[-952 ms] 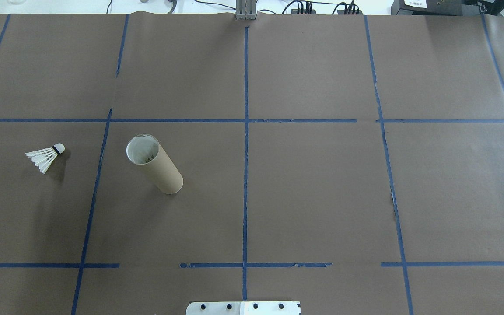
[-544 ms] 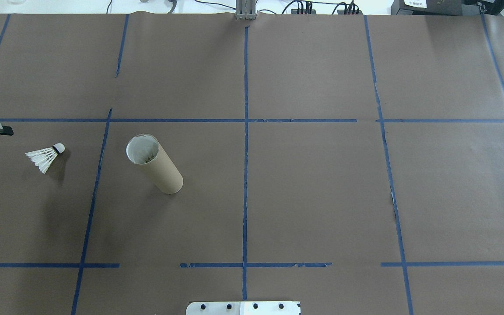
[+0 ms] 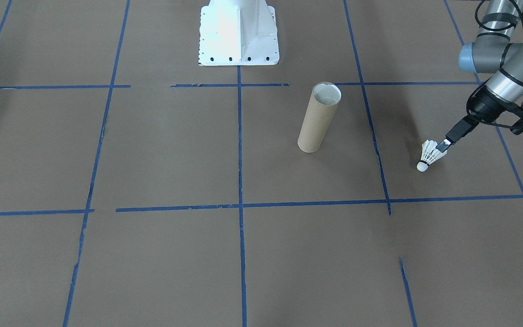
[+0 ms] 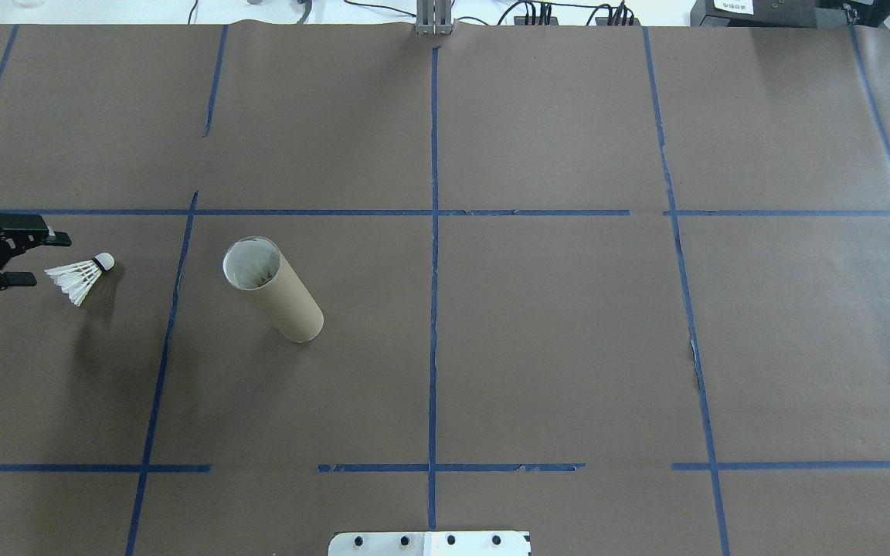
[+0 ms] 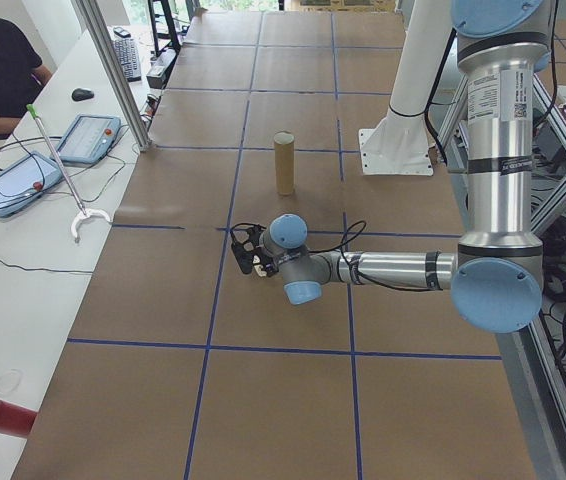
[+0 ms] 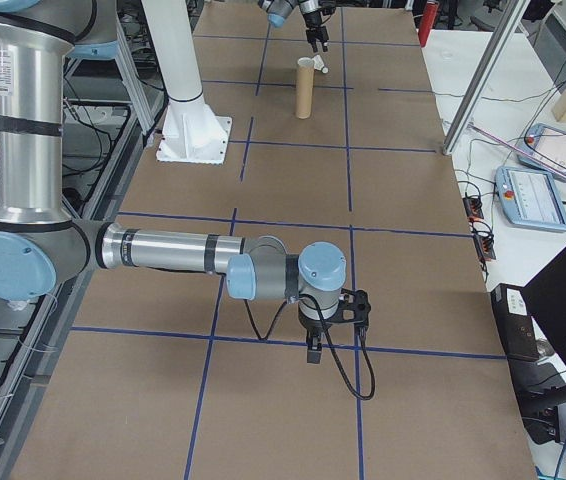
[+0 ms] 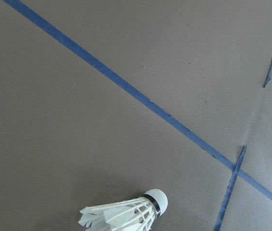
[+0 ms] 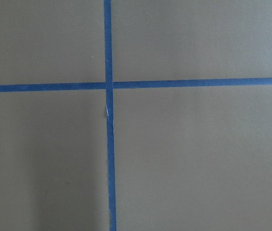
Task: Collect badminton balls into bucket
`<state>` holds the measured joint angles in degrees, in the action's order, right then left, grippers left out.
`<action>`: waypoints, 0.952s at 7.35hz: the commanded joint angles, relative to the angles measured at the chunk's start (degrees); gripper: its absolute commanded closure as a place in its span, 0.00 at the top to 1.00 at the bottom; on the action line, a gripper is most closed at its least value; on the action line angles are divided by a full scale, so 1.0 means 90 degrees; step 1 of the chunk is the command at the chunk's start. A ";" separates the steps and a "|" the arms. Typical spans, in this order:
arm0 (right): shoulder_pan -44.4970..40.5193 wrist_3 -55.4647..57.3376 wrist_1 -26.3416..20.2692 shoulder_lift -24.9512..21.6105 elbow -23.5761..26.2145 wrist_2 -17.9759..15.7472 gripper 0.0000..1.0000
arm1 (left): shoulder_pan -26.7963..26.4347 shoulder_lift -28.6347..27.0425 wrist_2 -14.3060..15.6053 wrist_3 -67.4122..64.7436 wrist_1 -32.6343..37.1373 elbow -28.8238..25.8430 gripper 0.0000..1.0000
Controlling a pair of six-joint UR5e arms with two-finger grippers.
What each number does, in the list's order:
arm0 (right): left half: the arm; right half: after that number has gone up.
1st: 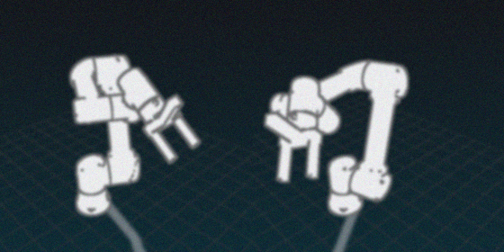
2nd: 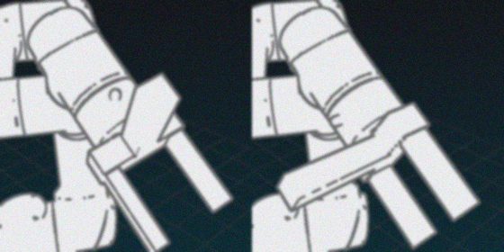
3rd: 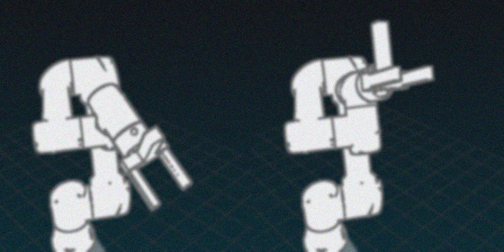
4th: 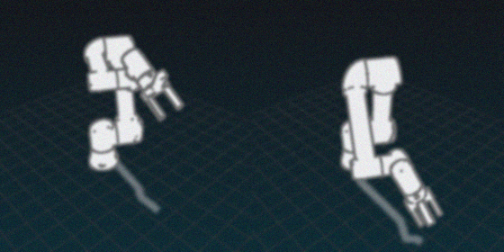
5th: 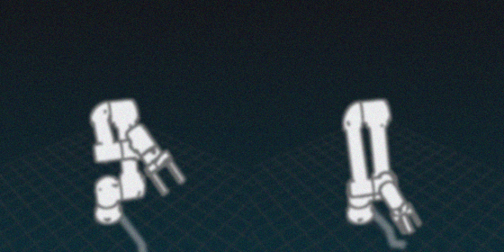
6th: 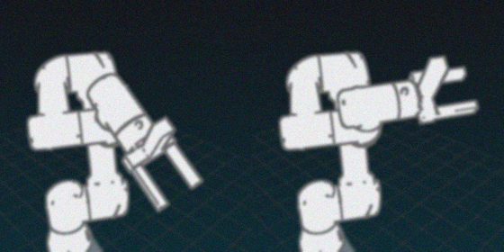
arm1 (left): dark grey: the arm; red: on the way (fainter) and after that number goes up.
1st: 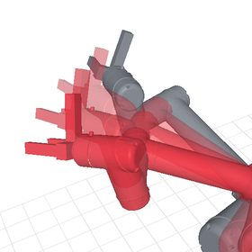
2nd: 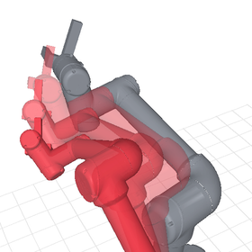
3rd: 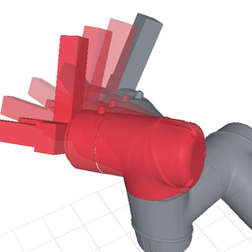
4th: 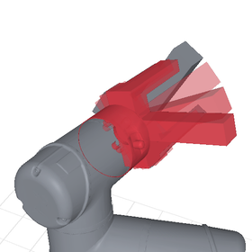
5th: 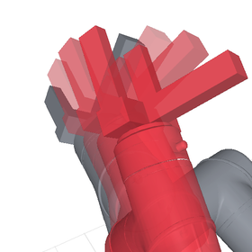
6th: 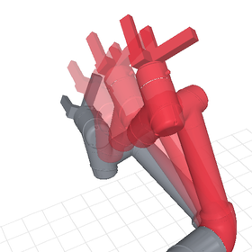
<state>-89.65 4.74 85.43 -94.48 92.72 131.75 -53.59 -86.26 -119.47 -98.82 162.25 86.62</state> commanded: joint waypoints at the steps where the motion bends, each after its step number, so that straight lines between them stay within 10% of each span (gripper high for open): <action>1: 0.0000 0.0000 0.0000 0.0000 0.0000 0.0000 1.00 | 0.0134 -0.0180 0.0101 -0.0134 0.0019 -0.0258 1.00; 5: 0.0000 0.0000 0.0010 0.0000 0.0000 0.0000 1.00 | 0.0154 -0.0181 0.0111 -0.0066 0.0029 -0.0328 0.82; 7: 0.0000 0.0000 0.0000 0.0000 0.0000 0.0000 1.00 | 0.0154 -0.0132 0.0091 -0.0055 0.0116 -0.0327 0.52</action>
<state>-89.65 4.75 85.45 -94.48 92.72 131.75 -52.23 -87.76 -118.58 -99.40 162.73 83.67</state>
